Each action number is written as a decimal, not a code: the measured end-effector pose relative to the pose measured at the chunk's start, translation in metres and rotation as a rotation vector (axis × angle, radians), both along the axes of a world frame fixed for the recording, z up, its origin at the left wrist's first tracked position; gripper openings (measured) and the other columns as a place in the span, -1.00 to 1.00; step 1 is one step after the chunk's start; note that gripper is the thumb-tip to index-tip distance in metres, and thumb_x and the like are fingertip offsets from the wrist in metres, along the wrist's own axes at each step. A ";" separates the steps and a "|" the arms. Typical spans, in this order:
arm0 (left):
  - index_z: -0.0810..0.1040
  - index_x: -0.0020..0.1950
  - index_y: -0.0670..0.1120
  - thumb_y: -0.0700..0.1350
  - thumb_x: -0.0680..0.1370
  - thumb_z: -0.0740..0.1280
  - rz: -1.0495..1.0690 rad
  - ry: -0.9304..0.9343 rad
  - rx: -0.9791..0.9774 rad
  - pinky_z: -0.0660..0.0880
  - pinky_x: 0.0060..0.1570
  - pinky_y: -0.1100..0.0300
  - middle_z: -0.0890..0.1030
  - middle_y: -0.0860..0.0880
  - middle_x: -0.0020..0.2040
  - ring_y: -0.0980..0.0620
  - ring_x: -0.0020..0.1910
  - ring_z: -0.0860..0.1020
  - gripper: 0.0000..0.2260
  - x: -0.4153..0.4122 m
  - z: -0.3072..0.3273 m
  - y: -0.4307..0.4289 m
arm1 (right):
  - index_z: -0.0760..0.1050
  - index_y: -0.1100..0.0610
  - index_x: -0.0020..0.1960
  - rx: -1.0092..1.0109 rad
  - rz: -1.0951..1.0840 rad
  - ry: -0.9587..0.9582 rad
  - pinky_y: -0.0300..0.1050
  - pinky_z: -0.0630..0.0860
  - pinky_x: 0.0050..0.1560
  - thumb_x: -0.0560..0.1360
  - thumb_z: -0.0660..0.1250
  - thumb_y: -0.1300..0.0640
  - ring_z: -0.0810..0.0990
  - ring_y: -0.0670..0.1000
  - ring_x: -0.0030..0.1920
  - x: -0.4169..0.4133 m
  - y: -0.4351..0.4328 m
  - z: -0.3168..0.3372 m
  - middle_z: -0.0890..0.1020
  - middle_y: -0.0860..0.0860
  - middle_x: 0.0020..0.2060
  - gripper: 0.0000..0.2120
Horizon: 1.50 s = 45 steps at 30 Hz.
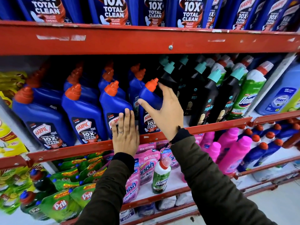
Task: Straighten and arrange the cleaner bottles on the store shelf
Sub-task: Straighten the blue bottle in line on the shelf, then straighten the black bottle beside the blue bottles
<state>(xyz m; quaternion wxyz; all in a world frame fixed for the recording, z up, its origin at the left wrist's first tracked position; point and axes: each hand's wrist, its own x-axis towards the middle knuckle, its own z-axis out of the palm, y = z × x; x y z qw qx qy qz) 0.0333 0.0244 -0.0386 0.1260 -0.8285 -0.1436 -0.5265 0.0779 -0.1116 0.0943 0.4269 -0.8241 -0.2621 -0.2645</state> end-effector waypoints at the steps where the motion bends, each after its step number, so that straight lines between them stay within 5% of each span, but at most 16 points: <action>1: -0.20 0.66 -0.18 -0.03 0.67 0.09 -0.001 -0.002 0.000 -0.32 0.58 -0.08 -0.28 -0.11 0.65 -0.07 0.63 -0.28 -0.33 0.000 0.000 0.000 | 0.41 0.07 0.51 0.049 0.008 -0.009 -0.11 0.49 0.32 0.49 0.43 -0.31 0.53 0.01 0.40 -0.001 -0.005 0.001 0.55 -0.04 0.39 -0.27; 9: -0.19 0.67 -0.18 -0.04 0.69 0.08 -0.012 0.011 -0.026 -0.30 0.58 -0.10 -0.29 -0.11 0.64 -0.06 0.62 -0.31 -0.35 0.001 0.000 -0.002 | 0.45 0.18 0.48 0.217 -0.308 -0.224 0.10 0.32 0.50 0.65 0.32 -0.05 0.44 0.15 0.47 0.027 -0.060 0.020 0.49 0.13 0.41 -0.51; 17: -0.19 0.67 -0.17 -0.05 0.68 0.09 -0.034 0.011 -0.042 -0.32 0.58 -0.09 -0.29 -0.09 0.64 -0.05 0.62 -0.31 -0.34 -0.001 0.001 -0.003 | 0.21 0.23 0.62 0.291 -0.655 0.033 0.11 0.13 0.56 0.63 0.29 -0.06 0.28 0.27 0.56 0.097 -0.133 0.041 0.32 0.22 0.54 -0.33; 22: -0.15 0.67 -0.19 -0.06 0.68 0.10 -0.034 0.005 -0.029 -0.29 0.59 -0.11 -0.27 -0.11 0.65 -0.06 0.63 -0.29 -0.35 0.000 0.001 -0.002 | 0.31 0.29 0.54 0.126 -0.523 0.267 0.14 0.30 0.52 0.61 0.37 -0.05 0.39 0.29 0.49 0.124 -0.161 0.031 0.43 0.30 0.45 -0.35; 29: -0.15 0.67 -0.19 -0.06 0.68 0.09 -0.055 0.000 -0.030 -0.29 0.59 -0.10 -0.27 -0.10 0.65 -0.06 0.63 -0.28 -0.35 0.000 0.001 -0.002 | 0.29 0.42 0.49 0.256 -0.419 0.144 0.06 0.31 0.50 0.63 0.40 0.12 0.42 0.29 0.47 0.115 -0.164 0.020 0.45 0.33 0.40 -0.42; 36: -0.14 0.67 -0.19 -0.07 0.67 0.10 -0.065 -0.006 -0.035 -0.23 0.57 -0.13 -0.25 -0.11 0.66 -0.07 0.64 -0.26 -0.35 0.001 0.000 -0.001 | 0.40 0.35 0.40 0.230 -0.479 -0.141 0.07 0.34 0.39 0.57 0.45 0.03 0.46 0.31 0.36 0.069 -0.158 0.031 0.53 0.25 0.32 -0.44; 43: -0.16 0.67 -0.19 -0.06 0.67 0.09 -0.066 -0.006 -0.026 -0.26 0.58 -0.12 -0.25 -0.11 0.65 -0.07 0.63 -0.27 -0.34 0.002 -0.001 0.000 | 0.50 0.21 0.29 0.256 -0.312 -0.042 0.14 0.54 0.27 0.48 0.52 -0.15 0.63 0.17 0.23 0.023 -0.137 0.052 0.67 0.10 0.17 -0.43; 45: -0.15 0.67 -0.18 -0.06 0.66 0.09 -0.069 -0.013 -0.025 -0.26 0.58 -0.11 -0.24 -0.11 0.66 -0.07 0.64 -0.26 -0.34 0.002 -0.002 0.001 | 0.52 0.21 0.26 0.285 -0.255 -0.014 -0.02 0.57 0.26 0.46 0.56 -0.14 0.65 0.06 0.18 0.016 -0.122 0.052 0.68 0.06 0.13 -0.44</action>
